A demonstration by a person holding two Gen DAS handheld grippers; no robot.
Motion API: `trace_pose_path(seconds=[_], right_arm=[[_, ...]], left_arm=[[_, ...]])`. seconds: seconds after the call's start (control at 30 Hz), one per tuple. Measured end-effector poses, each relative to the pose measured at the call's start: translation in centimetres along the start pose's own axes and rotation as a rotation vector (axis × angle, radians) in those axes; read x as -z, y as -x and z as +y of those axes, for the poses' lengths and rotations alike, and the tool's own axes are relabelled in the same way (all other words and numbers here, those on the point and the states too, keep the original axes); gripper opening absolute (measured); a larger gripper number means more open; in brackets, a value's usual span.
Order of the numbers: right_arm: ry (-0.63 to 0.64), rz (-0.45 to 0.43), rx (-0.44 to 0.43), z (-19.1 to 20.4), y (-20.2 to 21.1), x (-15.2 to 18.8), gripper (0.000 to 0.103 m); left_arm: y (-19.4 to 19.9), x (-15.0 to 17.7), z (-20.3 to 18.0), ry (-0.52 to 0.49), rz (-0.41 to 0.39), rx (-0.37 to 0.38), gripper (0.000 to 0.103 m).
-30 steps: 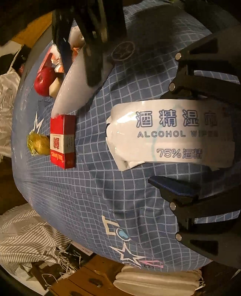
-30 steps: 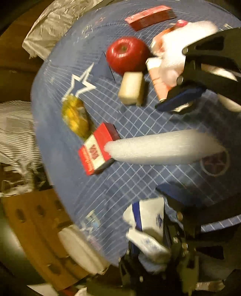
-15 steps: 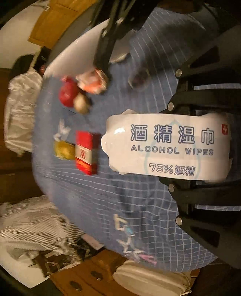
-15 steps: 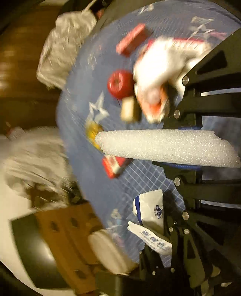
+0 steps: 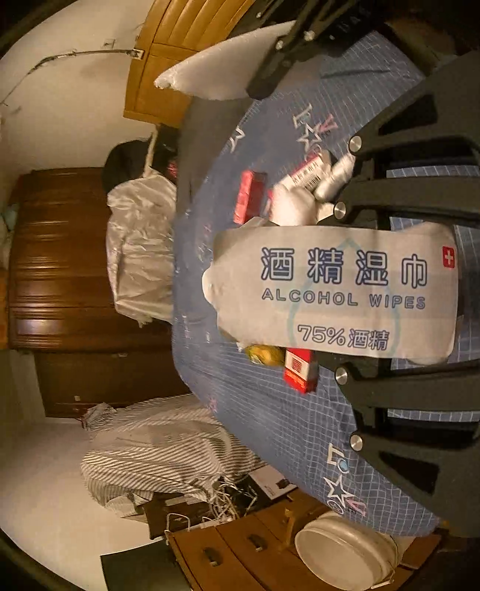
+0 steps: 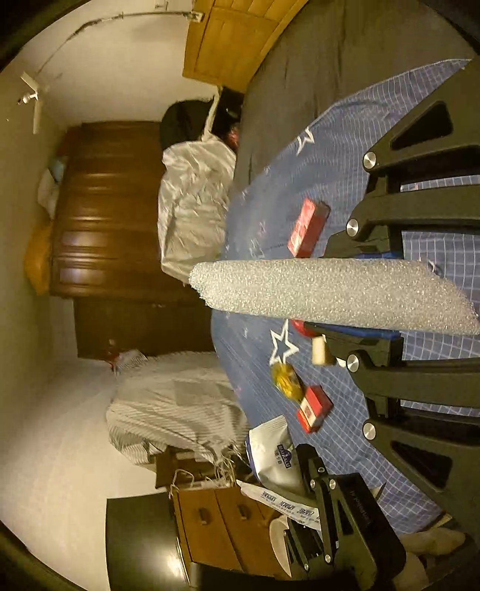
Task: Collect trash
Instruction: 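Carry the wipes packet and foam tube in both tools over the white bucket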
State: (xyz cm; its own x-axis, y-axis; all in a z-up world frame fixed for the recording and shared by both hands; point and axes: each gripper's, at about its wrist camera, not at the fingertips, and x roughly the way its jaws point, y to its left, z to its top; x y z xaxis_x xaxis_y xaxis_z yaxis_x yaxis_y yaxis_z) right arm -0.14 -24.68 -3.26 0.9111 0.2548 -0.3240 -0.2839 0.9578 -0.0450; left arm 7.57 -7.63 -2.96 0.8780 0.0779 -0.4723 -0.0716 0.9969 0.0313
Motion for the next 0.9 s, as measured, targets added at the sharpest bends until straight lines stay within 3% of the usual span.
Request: trace_pose_path(seconds=[0.13,0.53,0.7,0.9], right_arm=[[0.002,-0.017,0.026,-0.4,1.5,-0.1,0.027],[0.005,-0.003,0.006,0.8,1.3,-0.8,0.027],[0.026,0.004,-0.073,3.4,-0.1,-2.0,0.027],[0.054,0.006,-0.210,8.6,-2.4,-4.8,0.027]], left_arm=[[1.0,-0.2,-0.9,-0.001,-0.034,0.003,0.036],[1.4,-0.5,0.1,0.011,-0.032,0.017,0.036],[1.8,-1.2,2.4,0.045,-0.037,-0.021,0.036],[2.4,-2.0,8.7,0.119,-0.036,-0.120,0.036]])
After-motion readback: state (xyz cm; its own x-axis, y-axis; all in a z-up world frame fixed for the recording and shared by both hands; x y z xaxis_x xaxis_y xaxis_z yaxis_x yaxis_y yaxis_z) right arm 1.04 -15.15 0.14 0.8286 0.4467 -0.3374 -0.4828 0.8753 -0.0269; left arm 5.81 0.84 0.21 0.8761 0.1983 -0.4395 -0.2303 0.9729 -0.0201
